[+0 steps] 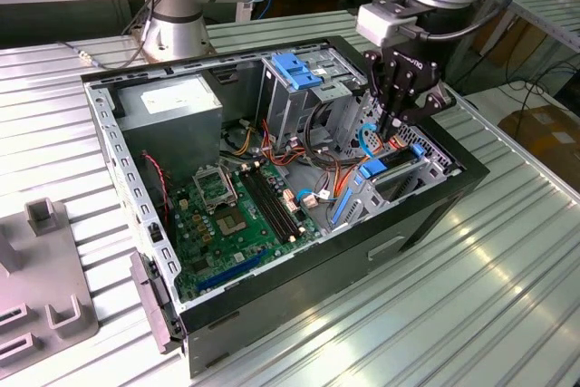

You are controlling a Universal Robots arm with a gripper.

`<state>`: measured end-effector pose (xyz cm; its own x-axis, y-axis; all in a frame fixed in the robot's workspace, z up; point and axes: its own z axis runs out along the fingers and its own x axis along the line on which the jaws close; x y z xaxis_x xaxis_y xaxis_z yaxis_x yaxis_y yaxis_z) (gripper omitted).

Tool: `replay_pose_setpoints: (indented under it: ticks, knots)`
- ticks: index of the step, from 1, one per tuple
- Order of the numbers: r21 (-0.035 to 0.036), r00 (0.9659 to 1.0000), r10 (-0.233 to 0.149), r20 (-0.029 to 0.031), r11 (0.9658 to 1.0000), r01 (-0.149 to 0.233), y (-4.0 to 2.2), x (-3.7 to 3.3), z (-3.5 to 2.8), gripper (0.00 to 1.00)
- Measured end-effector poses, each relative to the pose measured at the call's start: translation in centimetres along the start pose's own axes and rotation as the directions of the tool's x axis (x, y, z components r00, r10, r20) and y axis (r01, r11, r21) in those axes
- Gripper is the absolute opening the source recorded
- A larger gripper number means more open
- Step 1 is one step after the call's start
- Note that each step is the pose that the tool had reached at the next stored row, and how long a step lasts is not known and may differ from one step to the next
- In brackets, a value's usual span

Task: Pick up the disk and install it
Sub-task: 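Insert the second disk wire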

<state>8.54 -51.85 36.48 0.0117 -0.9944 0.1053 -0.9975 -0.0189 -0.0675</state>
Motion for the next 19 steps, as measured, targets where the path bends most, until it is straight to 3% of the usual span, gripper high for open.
replay_pose_setpoints:
  ticks: [15,18,19]
  knots:
    - [0.0001,1.0000,0.000,0.0057,1.0000,0.000,0.01,0.15,0.01,0.16]
    - [0.0002,0.9999,0.001,0.0140,1.0000,-0.001,0.01,0.21,0.02,0.16]
    - [0.0003,0.9996,0.002,0.0279,1.0000,-0.002,0.02,0.35,0.05,0.16]
